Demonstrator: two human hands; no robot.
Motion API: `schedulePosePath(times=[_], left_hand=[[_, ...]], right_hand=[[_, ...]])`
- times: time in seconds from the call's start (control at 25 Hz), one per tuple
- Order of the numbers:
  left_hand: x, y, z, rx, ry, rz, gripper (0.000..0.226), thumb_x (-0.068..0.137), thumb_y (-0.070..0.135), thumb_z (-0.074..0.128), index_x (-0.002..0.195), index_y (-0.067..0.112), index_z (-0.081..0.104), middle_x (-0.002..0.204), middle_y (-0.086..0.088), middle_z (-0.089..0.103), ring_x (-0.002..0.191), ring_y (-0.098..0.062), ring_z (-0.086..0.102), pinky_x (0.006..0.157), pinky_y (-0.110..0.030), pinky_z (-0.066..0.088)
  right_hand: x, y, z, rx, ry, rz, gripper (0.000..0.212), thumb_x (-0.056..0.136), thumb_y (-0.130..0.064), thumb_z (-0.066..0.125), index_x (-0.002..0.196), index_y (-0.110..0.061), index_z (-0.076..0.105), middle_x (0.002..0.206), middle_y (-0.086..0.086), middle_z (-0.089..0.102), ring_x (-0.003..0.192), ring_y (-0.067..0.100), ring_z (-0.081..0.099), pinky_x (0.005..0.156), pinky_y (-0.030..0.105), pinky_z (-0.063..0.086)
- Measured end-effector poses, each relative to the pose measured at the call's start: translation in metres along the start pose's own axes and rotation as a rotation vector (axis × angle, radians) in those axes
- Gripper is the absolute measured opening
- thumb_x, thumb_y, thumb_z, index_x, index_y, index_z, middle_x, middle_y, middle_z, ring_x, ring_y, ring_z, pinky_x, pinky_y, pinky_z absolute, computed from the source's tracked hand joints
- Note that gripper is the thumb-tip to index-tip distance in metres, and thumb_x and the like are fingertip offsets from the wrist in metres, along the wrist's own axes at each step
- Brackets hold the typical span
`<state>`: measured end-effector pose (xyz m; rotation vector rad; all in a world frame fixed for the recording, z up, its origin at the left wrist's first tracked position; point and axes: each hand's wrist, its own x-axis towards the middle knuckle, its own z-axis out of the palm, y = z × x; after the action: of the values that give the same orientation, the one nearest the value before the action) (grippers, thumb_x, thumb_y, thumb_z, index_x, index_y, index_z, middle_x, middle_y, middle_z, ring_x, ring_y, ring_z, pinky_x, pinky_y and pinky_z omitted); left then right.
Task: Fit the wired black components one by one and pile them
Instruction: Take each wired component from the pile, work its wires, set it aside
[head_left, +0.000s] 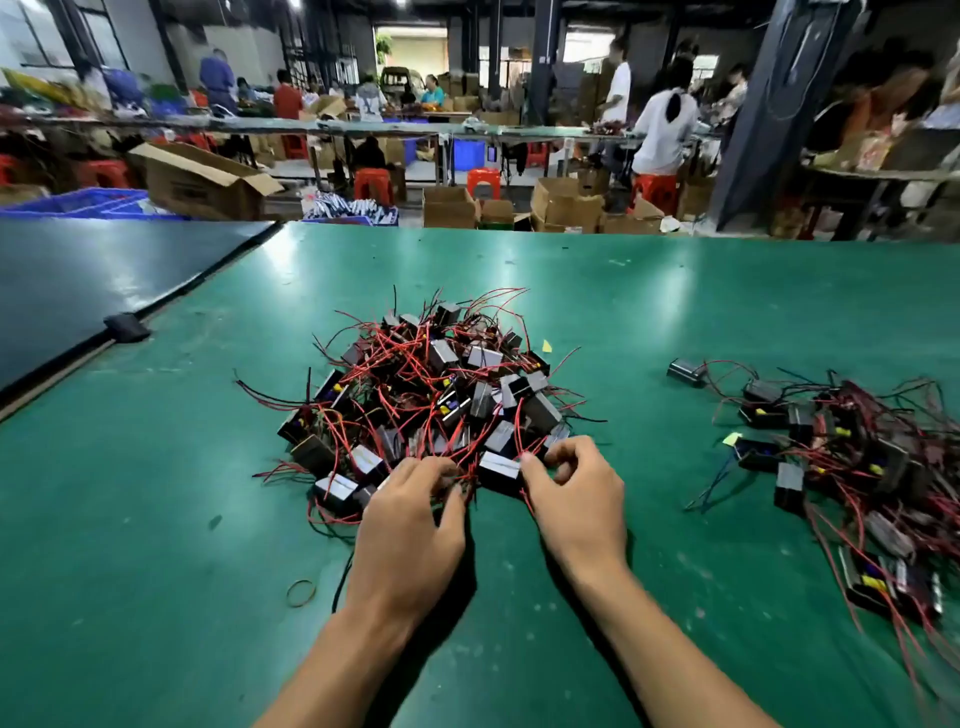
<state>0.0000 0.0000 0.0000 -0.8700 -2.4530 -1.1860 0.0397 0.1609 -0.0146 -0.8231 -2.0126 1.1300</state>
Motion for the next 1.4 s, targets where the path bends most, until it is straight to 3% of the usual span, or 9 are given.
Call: schedulePosePath(times=[0.16, 0.32, 0.48, 0.68, 0.8, 0.92, 1.08, 1.24, 1.4], left_hand=[[0.006, 0.005, 0.001, -0.040, 0.050, -0.022, 0.026, 0.087, 0.012, 0.066, 0.112, 0.014, 0.064, 0.098, 0.004, 0.064, 0.089, -0.011, 0.058, 0.085, -0.027, 0.049], [0.000, 0.004, -0.002, -0.086, 0.077, -0.033, 0.026, 0.087, 0.009, 0.065, 0.113, 0.011, 0.063, 0.097, 0.005, 0.064, 0.090, -0.010, 0.058, 0.086, -0.024, 0.047], [-0.004, 0.007, -0.005, -0.069, 0.062, 0.009, 0.017, 0.088, 0.011, 0.064, 0.105, 0.012, 0.067, 0.096, 0.001, 0.068, 0.091, -0.013, 0.060, 0.086, -0.030, 0.050], [-0.007, 0.014, -0.009, -0.052, 0.032, 0.030, 0.015, 0.090, 0.012, 0.063, 0.103, 0.011, 0.070, 0.097, -0.002, 0.071, 0.089, -0.016, 0.063, 0.084, -0.037, 0.053], [-0.009, 0.022, -0.008, -0.094, 0.060, 0.043, 0.015, 0.088, 0.011, 0.065, 0.102, 0.011, 0.072, 0.093, 0.000, 0.073, 0.084, -0.015, 0.065, 0.078, -0.036, 0.055], [-0.010, 0.032, -0.004, -0.144, 0.114, 0.033, 0.017, 0.089, 0.014, 0.065, 0.106, 0.014, 0.066, 0.091, 0.001, 0.073, 0.077, -0.012, 0.067, 0.072, -0.032, 0.057], [-0.012, 0.042, -0.005, -0.322, 0.152, -0.029, 0.013, 0.091, 0.022, 0.066, 0.094, 0.020, 0.053, 0.077, 0.007, 0.066, 0.064, -0.008, 0.064, 0.060, -0.030, 0.055], [-0.008, 0.050, -0.008, -0.591, 0.059, -0.271, 0.012, 0.090, 0.033, 0.069, 0.091, 0.021, 0.065, 0.074, 0.005, 0.071, 0.063, -0.014, 0.069, 0.053, -0.024, 0.055], [-0.002, 0.052, -0.014, -0.922, -0.196, -0.549, 0.010, 0.090, 0.021, 0.068, 0.098, 0.015, 0.068, 0.080, 0.000, 0.074, 0.069, -0.023, 0.071, 0.056, -0.028, 0.056]], right_hand=[[0.007, 0.001, -0.003, -0.089, -0.014, -0.013, 0.019, 0.078, -0.049, 0.065, 0.076, -0.031, 0.059, 0.081, -0.010, 0.061, 0.078, 0.014, 0.060, 0.066, 0.030, 0.043], [-0.010, -0.007, -0.007, -0.296, -0.223, -0.119, 0.051, 0.062, -0.076, 0.059, 0.100, -0.043, 0.066, 0.102, -0.020, 0.053, 0.087, 0.005, 0.056, 0.077, 0.028, 0.045], [-0.019, -0.011, -0.011, -0.400, -0.204, -0.176, 0.037, 0.078, -0.053, 0.072, 0.111, -0.039, 0.067, 0.101, -0.016, 0.046, 0.088, 0.016, 0.060, 0.073, 0.029, 0.042], [-0.023, -0.010, -0.028, -0.052, -0.196, -0.085, 0.023, 0.077, -0.031, 0.083, 0.092, -0.036, 0.067, 0.099, -0.009, 0.061, 0.085, 0.008, 0.058, 0.079, 0.024, 0.042], [-0.022, -0.008, -0.045, 0.259, -0.280, 0.100, 0.014, 0.080, -0.025, 0.082, 0.091, -0.022, 0.073, 0.081, -0.006, 0.071, 0.066, 0.010, 0.059, 0.068, 0.034, 0.051], [-0.022, -0.013, -0.059, 0.417, -0.255, 0.198, 0.011, 0.082, -0.023, 0.081, 0.088, -0.016, 0.076, 0.076, -0.003, 0.074, 0.064, 0.009, 0.061, 0.062, 0.028, 0.050], [-0.025, -0.035, -0.065, 0.583, -0.405, 0.477, 0.023, 0.079, -0.035, 0.080, 0.072, -0.015, 0.071, 0.065, -0.004, 0.065, 0.036, 0.003, 0.040, 0.034, 0.013, 0.026], [-0.030, -0.052, -0.075, 0.620, -0.675, 0.623, 0.031, 0.068, -0.047, 0.077, 0.072, -0.017, 0.068, 0.065, -0.005, 0.059, 0.033, 0.001, 0.027, 0.030, 0.013, 0.015], [-0.036, -0.060, -0.081, 0.467, -0.725, 0.523, 0.032, 0.073, -0.051, 0.074, 0.071, -0.019, 0.071, 0.069, -0.006, 0.065, 0.035, 0.002, 0.031, 0.033, 0.013, 0.018]])
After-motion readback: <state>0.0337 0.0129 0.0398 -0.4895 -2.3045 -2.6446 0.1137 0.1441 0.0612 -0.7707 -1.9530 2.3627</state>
